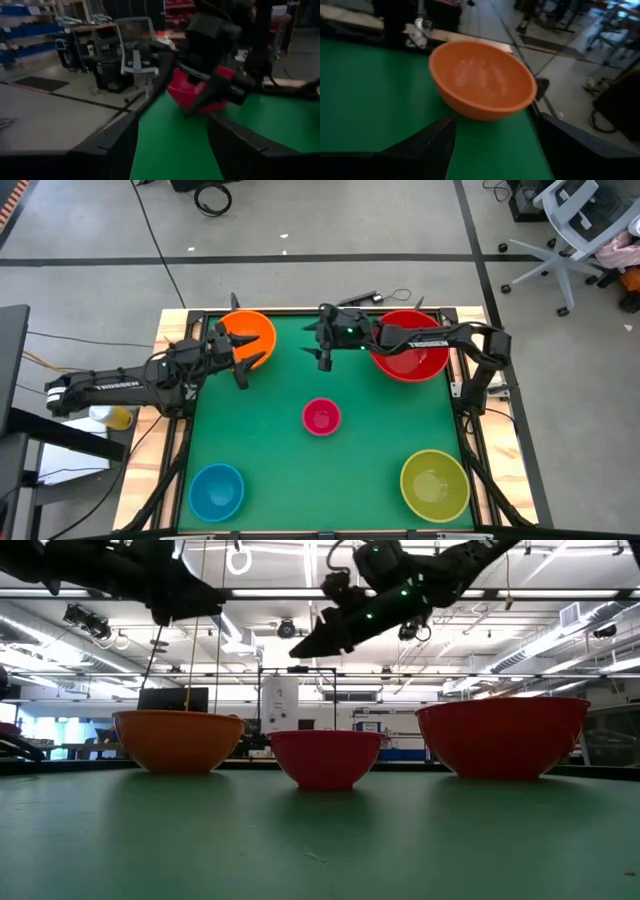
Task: Nest bowls inside each other
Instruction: Stack the orange bowl on top of the red bowl
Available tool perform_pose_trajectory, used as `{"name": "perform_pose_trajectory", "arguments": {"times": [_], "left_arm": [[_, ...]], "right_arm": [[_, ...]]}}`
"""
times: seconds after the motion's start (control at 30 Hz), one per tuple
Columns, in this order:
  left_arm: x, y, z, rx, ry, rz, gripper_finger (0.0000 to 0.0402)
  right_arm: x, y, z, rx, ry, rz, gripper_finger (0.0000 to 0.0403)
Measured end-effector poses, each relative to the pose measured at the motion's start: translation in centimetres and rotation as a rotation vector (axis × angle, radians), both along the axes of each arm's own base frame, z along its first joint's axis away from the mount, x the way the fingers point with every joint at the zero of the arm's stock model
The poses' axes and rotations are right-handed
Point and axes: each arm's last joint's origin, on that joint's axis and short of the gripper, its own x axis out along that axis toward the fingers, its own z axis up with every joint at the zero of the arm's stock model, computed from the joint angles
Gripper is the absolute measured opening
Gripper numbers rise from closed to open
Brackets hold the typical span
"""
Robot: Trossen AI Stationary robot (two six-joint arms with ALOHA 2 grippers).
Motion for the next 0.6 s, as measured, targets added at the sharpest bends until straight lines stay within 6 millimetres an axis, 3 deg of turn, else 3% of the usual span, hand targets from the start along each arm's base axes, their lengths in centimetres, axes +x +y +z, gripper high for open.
{"name": "perform_pose_trajectory", "arguments": {"times": [0.17,0.4,0.6], "left_arm": [[0.1,-0.7,-0.6,-0.014,0.064,-0.044,0.0233],[0.2,-1.5,-0.8,-0.016,0.088,-0.099,0.0233],[-0.1,-1.9,1.4,-0.038,-0.006,-0.107,0.0233]], "right_arm": [[2.0,-0.1,-0.1,-0.007,0.043,0.067,0.0281],[6.0,0.8,-2.0,-0.033,0.054,0.151,0.0271],[9.4,1.3,-3.0,-0.034,0.058,0.182,0.0268]]}}
